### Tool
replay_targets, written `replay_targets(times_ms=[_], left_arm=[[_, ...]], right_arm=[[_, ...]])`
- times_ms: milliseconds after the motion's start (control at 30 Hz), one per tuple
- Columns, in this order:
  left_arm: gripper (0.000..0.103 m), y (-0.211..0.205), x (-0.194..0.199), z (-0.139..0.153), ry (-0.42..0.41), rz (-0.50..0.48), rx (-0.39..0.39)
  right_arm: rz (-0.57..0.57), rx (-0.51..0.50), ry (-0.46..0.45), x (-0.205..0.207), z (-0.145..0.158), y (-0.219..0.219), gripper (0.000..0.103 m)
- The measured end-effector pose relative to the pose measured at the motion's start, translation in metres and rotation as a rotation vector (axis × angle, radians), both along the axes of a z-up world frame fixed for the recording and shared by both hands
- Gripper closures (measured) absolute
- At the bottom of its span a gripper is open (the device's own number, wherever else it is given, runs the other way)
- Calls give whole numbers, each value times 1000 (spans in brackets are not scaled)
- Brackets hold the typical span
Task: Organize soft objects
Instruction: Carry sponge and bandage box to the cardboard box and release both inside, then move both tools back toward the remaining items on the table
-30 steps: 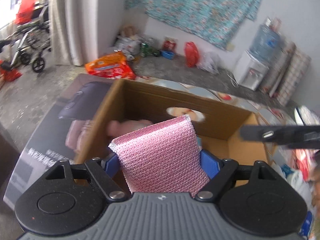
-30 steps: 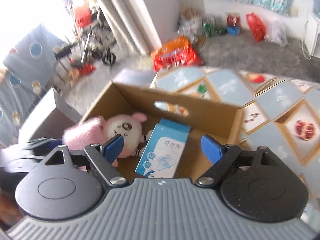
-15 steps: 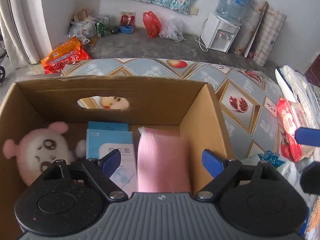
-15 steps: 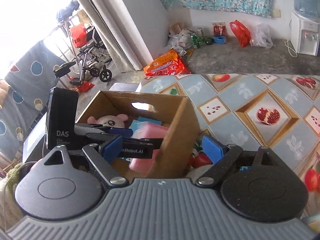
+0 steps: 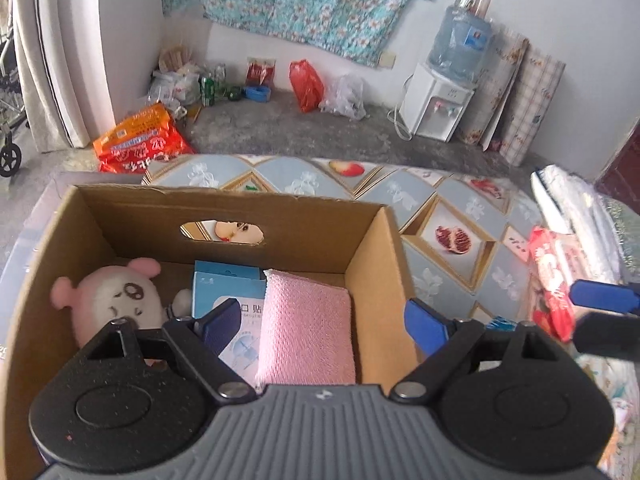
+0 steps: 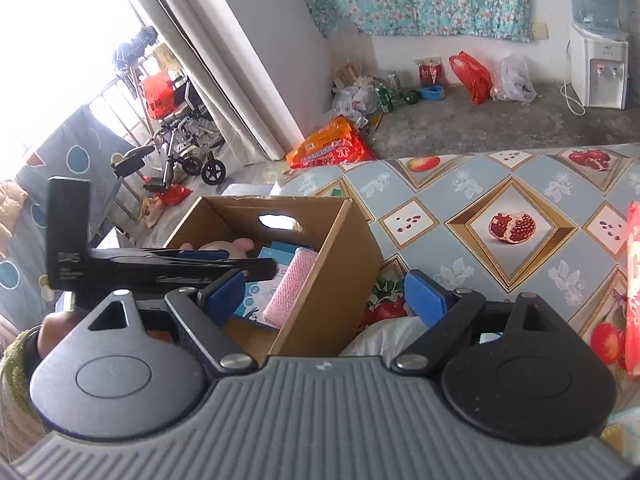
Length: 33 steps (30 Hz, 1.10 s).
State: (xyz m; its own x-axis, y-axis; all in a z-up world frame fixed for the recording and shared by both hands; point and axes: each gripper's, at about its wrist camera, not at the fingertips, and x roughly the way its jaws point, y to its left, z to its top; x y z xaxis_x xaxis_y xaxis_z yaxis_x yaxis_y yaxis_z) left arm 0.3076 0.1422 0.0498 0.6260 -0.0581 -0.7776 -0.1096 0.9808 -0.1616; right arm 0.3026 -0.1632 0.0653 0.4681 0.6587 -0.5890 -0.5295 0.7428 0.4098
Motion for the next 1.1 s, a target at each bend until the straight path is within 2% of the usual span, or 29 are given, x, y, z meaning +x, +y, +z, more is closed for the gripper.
replay_targets(times_ms=[167, 433, 533, 633, 800, 933, 1100], left_arm=[[10, -17, -41, 30, -74, -36, -13], [5, -75, -116, 70, -228, -188, -39], [4, -109, -134, 75, -256, -266, -9], [4, -141, -145, 71, -258, -326, 28], [4, -188, -160, 53, -233, -408, 27], [4, -218, -176, 35, -242, -456, -29], [4, -247, -197, 10, -268, -467, -92]], right_arm=[[-21, 1, -37, -25, 16, -24, 16], [-120, -28, -99, -77, 36, -99, 16], [-161, -43, -103, -95, 35, -129, 16], [-212, -43, -99, -111, 30, -161, 16], [-279, -39, -70, -137, 11, -207, 16], [-313, -31, -61, -158, -8, -235, 16], [-343, -44, -31, -181, -36, -263, 16]])
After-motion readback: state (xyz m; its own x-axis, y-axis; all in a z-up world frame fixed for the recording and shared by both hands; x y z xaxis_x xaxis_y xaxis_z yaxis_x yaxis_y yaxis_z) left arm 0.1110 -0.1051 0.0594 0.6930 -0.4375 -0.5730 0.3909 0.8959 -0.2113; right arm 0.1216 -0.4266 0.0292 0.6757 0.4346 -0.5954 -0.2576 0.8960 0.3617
